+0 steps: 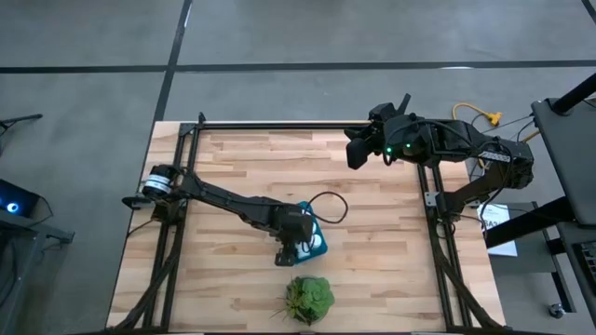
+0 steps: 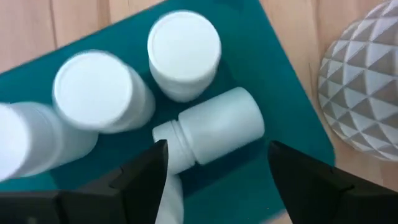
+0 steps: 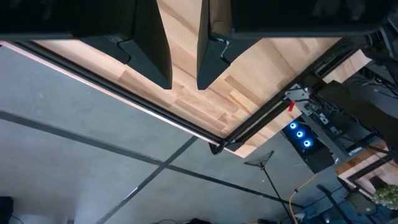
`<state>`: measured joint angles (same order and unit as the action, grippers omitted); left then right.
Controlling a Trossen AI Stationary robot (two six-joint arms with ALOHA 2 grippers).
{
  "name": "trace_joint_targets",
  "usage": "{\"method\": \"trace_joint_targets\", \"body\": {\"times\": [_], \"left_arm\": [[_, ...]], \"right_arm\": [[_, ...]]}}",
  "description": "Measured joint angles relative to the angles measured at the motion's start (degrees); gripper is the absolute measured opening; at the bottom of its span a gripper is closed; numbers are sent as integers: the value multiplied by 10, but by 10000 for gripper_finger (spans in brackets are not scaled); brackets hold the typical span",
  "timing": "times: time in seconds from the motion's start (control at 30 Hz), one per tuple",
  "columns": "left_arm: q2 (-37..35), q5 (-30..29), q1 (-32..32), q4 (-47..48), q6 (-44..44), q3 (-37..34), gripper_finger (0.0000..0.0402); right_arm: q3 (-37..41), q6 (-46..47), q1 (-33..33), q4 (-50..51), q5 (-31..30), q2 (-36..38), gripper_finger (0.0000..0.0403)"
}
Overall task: Pick and place pill bottles into a basket
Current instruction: Put the medicine bottle into the container
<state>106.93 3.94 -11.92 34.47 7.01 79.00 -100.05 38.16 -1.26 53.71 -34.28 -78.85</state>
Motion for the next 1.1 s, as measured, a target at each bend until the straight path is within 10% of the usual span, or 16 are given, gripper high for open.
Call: {"method": "trace_joint_targets", "body": {"times": [1.1], "left_arm": [[1, 20, -1, 52, 117, 88, 258]], "right_arm": [[0, -35, 0, 0, -4, 0, 68]]}}
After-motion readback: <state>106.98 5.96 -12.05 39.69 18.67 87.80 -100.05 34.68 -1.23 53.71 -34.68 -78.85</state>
